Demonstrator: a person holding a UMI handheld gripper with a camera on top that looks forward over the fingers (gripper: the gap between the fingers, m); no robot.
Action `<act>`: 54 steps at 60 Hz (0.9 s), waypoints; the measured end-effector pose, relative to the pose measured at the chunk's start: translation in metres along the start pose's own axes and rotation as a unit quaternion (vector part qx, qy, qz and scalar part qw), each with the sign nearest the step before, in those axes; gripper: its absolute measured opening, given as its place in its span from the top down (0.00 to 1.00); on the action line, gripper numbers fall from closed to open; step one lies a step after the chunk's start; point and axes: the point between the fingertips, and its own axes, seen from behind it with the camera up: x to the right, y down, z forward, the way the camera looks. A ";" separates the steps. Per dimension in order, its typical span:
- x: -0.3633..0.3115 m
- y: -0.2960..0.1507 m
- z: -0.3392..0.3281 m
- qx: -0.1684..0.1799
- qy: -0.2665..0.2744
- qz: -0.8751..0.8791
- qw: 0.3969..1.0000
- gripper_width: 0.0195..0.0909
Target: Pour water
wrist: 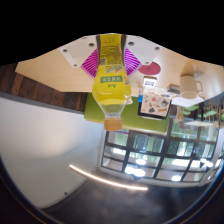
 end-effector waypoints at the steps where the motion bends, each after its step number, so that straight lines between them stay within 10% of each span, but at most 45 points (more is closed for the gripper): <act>1: 0.000 -0.001 0.000 -0.004 0.003 -0.010 1.000 0.89; 17: -0.075 -0.099 0.023 0.028 0.044 -0.368 0.928 0.89; 39: -0.175 -0.121 0.056 0.060 0.040 -0.843 0.533 0.89; 54: -0.179 -0.117 0.069 0.047 0.030 -0.856 0.514 0.89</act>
